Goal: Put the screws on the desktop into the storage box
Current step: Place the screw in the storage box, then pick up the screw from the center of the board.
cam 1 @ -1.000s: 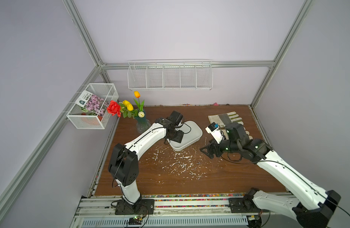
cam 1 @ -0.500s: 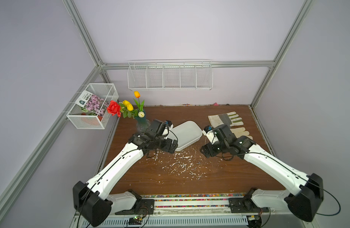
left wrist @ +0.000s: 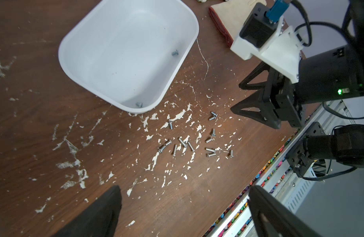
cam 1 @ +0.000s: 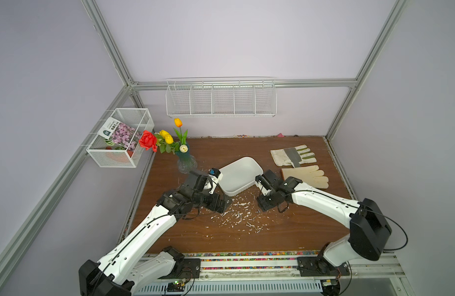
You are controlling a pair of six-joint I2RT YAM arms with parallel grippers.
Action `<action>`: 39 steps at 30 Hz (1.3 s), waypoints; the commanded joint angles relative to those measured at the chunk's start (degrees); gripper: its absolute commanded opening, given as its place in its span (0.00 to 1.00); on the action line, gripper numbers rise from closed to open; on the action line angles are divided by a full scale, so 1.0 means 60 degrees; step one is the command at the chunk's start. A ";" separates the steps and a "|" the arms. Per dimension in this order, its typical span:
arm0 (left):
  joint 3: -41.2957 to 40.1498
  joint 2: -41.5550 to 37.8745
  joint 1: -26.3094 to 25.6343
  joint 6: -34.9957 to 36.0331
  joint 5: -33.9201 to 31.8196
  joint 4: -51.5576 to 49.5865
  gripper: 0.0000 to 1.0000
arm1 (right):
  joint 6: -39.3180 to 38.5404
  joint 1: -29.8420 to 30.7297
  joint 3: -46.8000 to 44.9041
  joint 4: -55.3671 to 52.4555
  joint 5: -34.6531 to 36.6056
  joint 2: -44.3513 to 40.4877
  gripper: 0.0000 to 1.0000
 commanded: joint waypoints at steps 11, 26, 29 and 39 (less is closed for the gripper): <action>-0.0670 -0.0089 0.0011 -0.0086 0.0412 0.1011 1.00 | 0.0373 0.0109 -0.0387 0.0719 -0.0147 0.1192 0.47; -0.0706 -0.0021 0.0011 -0.0033 0.0493 0.1048 1.00 | 0.0375 0.0210 -0.0391 0.0926 -0.0030 0.1702 0.41; -0.0720 -0.0028 0.0011 -0.0034 0.0502 0.1063 1.00 | 0.0373 0.0212 -0.0395 0.0951 -0.0057 0.1732 0.41; -0.0721 0.0024 0.0011 -0.0015 0.0483 0.1048 1.00 | 0.0387 0.0315 -0.0409 0.1037 -0.0143 0.1856 0.39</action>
